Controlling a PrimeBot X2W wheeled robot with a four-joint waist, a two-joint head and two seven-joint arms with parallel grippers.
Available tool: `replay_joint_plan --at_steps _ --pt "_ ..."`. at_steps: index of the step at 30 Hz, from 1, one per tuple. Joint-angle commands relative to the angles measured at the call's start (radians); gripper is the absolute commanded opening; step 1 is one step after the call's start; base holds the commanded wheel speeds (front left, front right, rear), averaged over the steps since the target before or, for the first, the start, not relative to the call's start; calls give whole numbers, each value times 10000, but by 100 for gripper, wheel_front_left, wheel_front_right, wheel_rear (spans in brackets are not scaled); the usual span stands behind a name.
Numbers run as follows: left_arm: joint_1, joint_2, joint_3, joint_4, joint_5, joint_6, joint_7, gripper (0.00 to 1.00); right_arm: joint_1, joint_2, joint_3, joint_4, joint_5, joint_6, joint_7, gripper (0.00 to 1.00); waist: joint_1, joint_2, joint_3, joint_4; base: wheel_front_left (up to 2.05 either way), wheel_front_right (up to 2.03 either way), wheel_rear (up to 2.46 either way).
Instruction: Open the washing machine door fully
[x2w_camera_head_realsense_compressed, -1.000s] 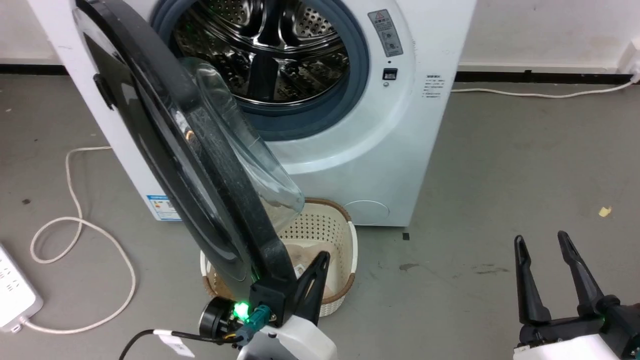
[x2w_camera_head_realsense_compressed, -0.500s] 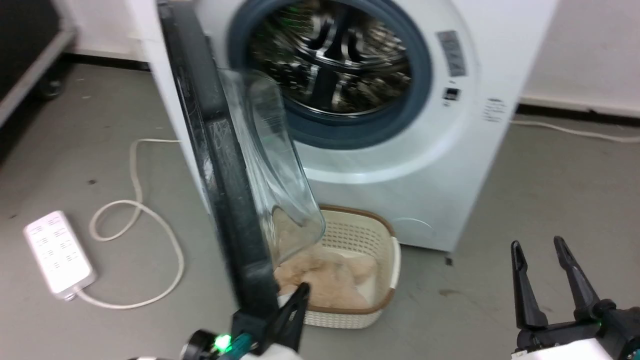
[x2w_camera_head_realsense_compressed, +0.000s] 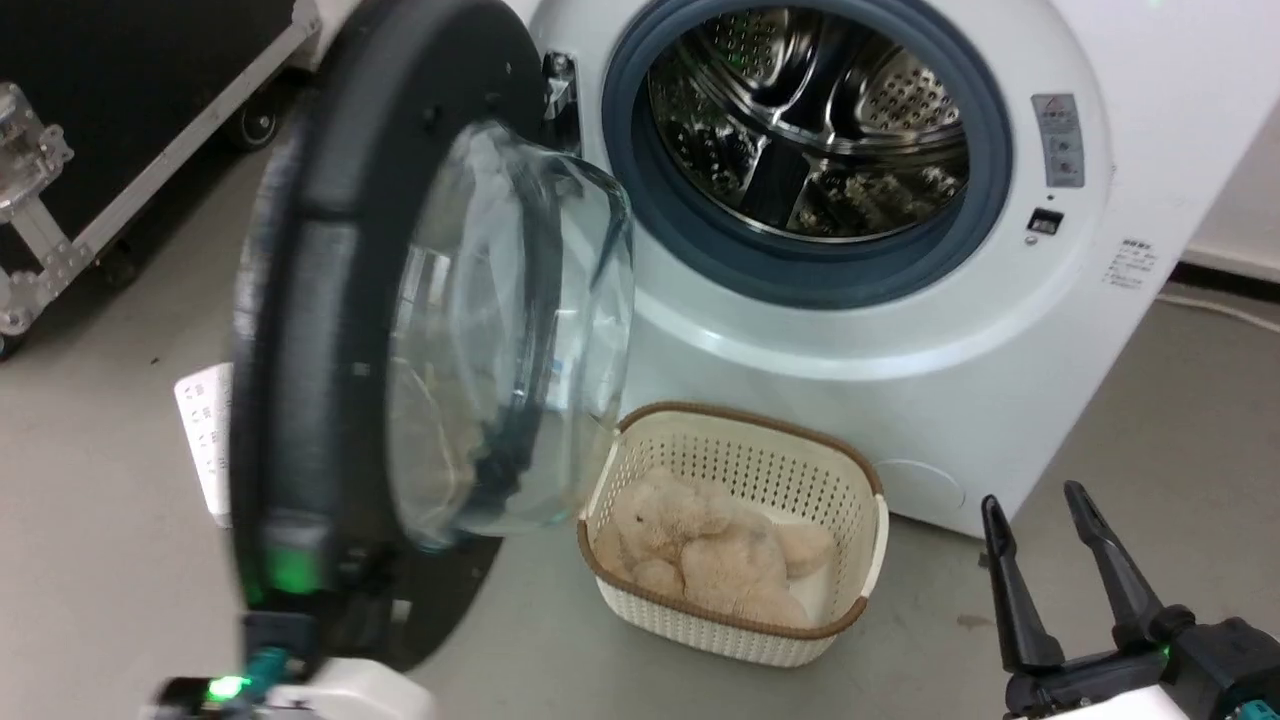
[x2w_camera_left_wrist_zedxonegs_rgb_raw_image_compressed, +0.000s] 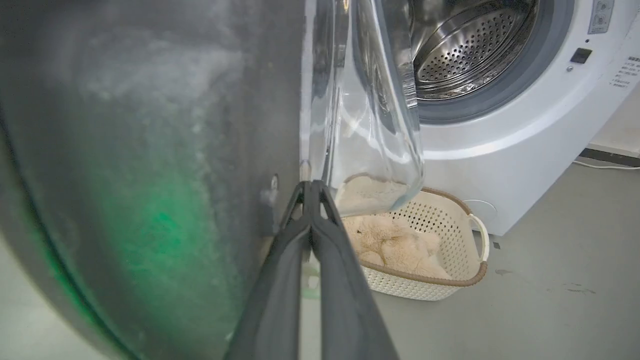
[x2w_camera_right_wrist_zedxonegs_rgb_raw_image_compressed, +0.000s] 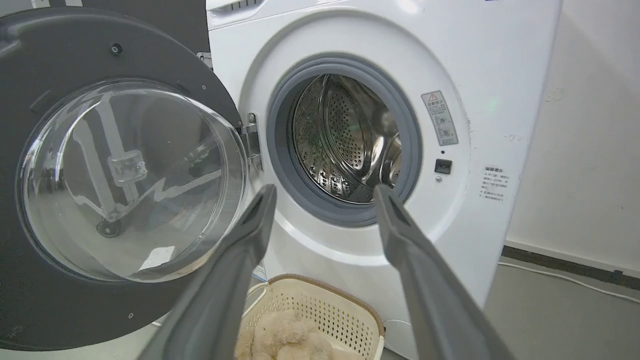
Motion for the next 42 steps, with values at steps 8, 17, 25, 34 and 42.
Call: replay_joint_plan --at_steps 8,17,25,34,42 --pt "-415 1122 1463 190 -691 -17 399 0 -315 34 179 -12 -220 8 -45 100 1 0 859 -231 0 0 0" --pt "-1511 2491 3242 1642 -1492 -188 387 0 -752 -131 131 -90 -347 8 -45 100 1 0 1828 -661 0 0 0" --pt "-2095 3027 3975 2906 -1772 -229 -173 0 -958 -251 58 -12 -276 8 -45 100 1 0 2048 -922 0 0 0" --pt "-1999 2918 3623 3135 -1259 -250 -1433 0 -852 -152 -251 138 -350 8 -45 100 1 0 1475 -883 0 0 0" --pt "-1258 1788 2587 1644 -807 -106 -2434 0 -551 -53 -537 190 -473 8 -45 100 1 0 526 -1150 0 0 0"
